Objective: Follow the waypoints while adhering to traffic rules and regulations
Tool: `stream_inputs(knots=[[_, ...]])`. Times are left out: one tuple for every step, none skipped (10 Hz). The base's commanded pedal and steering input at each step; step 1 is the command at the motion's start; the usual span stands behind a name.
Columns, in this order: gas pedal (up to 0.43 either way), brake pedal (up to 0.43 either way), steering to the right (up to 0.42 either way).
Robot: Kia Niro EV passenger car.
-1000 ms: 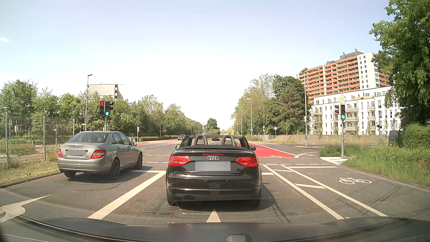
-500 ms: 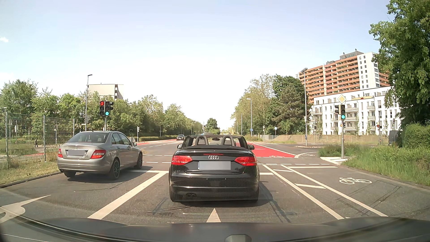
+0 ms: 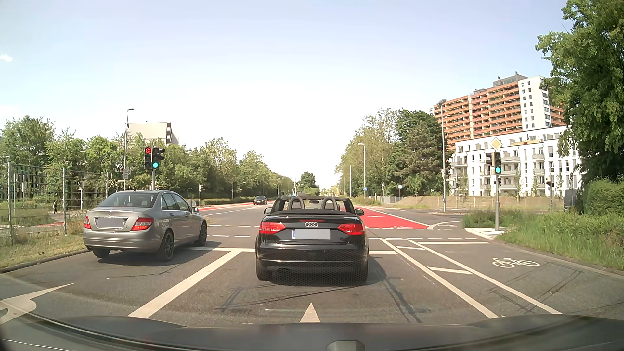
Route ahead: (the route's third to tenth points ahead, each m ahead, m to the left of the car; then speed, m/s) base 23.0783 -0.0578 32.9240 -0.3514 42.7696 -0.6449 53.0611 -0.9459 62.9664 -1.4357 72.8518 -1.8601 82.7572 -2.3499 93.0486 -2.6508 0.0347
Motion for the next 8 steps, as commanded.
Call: stream_inputs(knots=[[0.110, 0.000, -0.002], [0.189, 0.000, 0.001], [0.197, 0.000, 0.004], [0.228, 0.000, 0.005], [0.280, 0.000, 0.005], [0.287, 0.000, 0.007], [0.287, 0.000, 0.008], [0.287, 0.000, 0.008]])
